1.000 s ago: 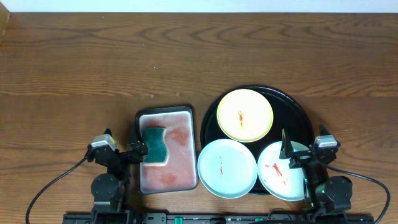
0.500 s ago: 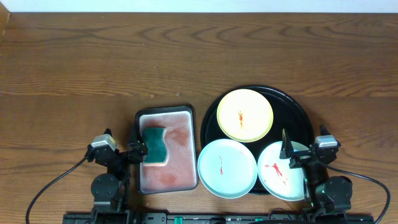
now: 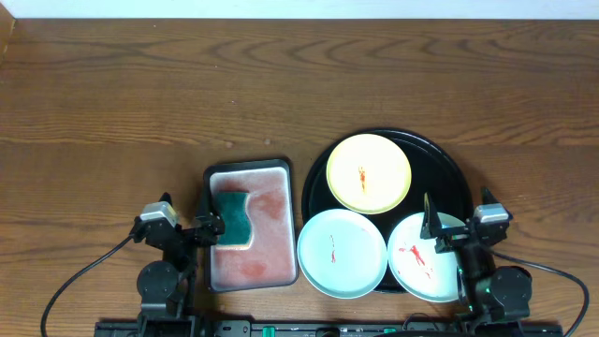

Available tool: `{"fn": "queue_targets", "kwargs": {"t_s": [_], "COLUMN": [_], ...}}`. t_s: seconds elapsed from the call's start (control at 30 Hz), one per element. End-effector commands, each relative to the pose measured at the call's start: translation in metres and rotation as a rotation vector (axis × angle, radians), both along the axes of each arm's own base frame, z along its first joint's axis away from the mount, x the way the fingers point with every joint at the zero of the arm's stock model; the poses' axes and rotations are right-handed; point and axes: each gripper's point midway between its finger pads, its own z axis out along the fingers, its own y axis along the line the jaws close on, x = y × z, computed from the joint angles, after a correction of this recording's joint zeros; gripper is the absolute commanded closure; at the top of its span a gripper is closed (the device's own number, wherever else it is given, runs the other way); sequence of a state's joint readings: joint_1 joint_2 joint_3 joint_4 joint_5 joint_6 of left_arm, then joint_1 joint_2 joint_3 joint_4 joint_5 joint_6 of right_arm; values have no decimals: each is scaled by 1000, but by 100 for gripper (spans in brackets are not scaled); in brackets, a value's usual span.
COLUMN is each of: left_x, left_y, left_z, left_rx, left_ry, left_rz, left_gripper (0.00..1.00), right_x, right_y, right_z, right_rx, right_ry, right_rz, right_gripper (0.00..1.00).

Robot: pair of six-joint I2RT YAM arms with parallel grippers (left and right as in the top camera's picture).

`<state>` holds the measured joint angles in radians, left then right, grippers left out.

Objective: Clean dirty plates on tray and stack at the side
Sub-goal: 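Raise both arms from rest toward the sponge tray and yellow plate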

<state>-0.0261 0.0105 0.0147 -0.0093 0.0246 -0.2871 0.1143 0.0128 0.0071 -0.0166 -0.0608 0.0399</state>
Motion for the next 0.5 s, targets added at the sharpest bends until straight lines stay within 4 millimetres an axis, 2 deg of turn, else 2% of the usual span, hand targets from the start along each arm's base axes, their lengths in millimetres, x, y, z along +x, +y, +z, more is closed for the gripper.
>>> {"fn": "queue_targets", "kwargs": {"t_s": [0.0, 0.03, 0.17, 0.23, 0.27, 0.47], "left_x": [-2, -4, -9, -10, -11, -5], "left_y": [-16, -16, -16, -16, -16, -17], "left_z": [18, 35, 71, 86, 100, 128], "left_rx": [5, 6, 6, 5, 3, -4], "left_ry": [-40, -71, -90, -56, 16, 322], "left_rz": [-96, -97, -98, -98, -99, -98], "left_gripper": [16, 16, 16, 16, 15, 16], "right_x": [-6, -11, -21, -21, -19, 7], "right_y": [13, 15, 15, 16, 18, 29], "right_z": [28, 50, 96, 111, 127, 158], "right_rx": [-3, 2, 3, 25, 81, 139], "right_ry": [-68, -102, -122, -91, -14, 290], "right_rz": [85, 95, 104, 112, 118, 147], "right_gripper": [1, 1, 1, 1, 1, 1]}}
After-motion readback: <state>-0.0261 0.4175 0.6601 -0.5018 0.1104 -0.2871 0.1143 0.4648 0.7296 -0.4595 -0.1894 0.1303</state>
